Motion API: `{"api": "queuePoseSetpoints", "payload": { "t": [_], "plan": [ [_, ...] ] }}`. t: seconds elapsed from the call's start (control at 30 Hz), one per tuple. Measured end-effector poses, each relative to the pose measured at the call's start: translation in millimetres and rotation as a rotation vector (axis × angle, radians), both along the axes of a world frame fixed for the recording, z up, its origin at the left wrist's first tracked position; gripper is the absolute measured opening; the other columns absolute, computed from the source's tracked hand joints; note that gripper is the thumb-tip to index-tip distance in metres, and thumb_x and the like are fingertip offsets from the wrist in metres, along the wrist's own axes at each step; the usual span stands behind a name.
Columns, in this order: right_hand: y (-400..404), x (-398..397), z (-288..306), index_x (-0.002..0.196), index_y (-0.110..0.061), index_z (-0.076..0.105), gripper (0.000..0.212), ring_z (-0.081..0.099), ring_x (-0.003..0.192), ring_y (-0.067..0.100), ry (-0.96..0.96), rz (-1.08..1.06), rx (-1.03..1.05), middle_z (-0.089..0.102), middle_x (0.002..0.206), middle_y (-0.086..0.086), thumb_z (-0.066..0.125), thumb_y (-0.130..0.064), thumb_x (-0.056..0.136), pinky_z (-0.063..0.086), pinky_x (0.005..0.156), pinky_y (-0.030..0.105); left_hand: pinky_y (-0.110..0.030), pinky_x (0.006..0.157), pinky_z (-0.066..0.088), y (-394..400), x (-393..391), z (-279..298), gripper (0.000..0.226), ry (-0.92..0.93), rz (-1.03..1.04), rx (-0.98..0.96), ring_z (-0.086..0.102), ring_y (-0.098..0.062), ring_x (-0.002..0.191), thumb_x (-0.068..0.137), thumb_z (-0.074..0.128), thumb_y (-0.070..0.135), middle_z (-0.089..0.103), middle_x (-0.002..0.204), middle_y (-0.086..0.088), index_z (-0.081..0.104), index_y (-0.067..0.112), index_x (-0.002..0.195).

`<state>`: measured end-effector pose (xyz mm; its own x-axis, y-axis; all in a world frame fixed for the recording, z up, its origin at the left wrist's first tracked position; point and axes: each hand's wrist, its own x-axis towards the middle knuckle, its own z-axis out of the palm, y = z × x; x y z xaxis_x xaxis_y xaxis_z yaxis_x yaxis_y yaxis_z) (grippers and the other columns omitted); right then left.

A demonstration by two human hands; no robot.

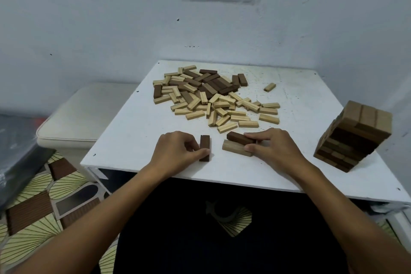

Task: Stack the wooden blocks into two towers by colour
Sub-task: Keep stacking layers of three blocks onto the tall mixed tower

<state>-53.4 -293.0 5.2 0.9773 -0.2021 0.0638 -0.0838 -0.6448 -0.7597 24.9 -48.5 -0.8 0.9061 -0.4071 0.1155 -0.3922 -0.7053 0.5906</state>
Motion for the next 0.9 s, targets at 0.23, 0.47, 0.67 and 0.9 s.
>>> {"api": "queuePoseSetpoints", "payload": {
  "t": [0.23, 0.47, 0.67, 0.9],
  "plan": [
    [-5.2, -6.1, -4.0, 0.111, -0.023, 0.073, 0.023, 0.053, 0.103, 0.000, 0.015, 0.140, -0.052, 0.063, 0.102, -0.017, 0.067, -0.029, 0.090, 0.039, 0.081, 0.019, -0.022, 0.059, 0.040, -22.5, -3.2, -4.2, 0.032, -0.040, -0.078, -0.033, 0.057, -0.003, 0.067, 0.068, 0.077, 0.058, 0.066, 0.067, 0.010, 0.071, 0.026, 0.070],
    [8.6, -5.5, -7.6, 0.111, -0.025, 0.073, 0.023, 0.060, 0.087, 0.009, 0.001, 0.131, -0.021, 0.068, 0.093, -0.009, 0.068, -0.027, 0.089, 0.046, 0.074, 0.026, -0.026, 0.077, 0.047, -23.5, -3.4, -7.6, 0.039, -0.070, -0.207, -0.128, 0.055, -0.004, 0.091, 0.070, 0.076, 0.057, 0.061, 0.101, 0.010, 0.073, 0.030, 0.097],
    [16.3, -1.2, -11.0, 0.113, -0.025, 0.072, 0.025, 0.056, 0.101, 0.009, -0.060, 0.128, -0.049, 0.063, 0.108, -0.008, 0.068, -0.029, 0.089, 0.046, 0.087, 0.031, -0.033, 0.097, 0.035, -28.8, -18.1, -13.6, 0.092, -0.216, -0.245, 0.116, 0.042, -0.011, 0.124, 0.060, 0.050, 0.088, 0.054, 0.133, 0.007, 0.063, 0.026, 0.126],
    [10.3, 4.1, -11.7, 0.138, -0.029, 0.052, 0.043, 0.027, 0.137, 0.007, 0.026, 0.347, -0.183, 0.039, 0.149, -0.016, 0.058, -0.025, 0.096, 0.022, 0.113, 0.031, -0.027, 0.093, 0.023, -31.9, -20.7, -15.1, 0.097, -0.241, -0.232, 0.130, 0.037, -0.010, 0.130, 0.060, 0.044, 0.086, 0.049, 0.142, 0.006, 0.059, 0.023, 0.132]
  ]
}}
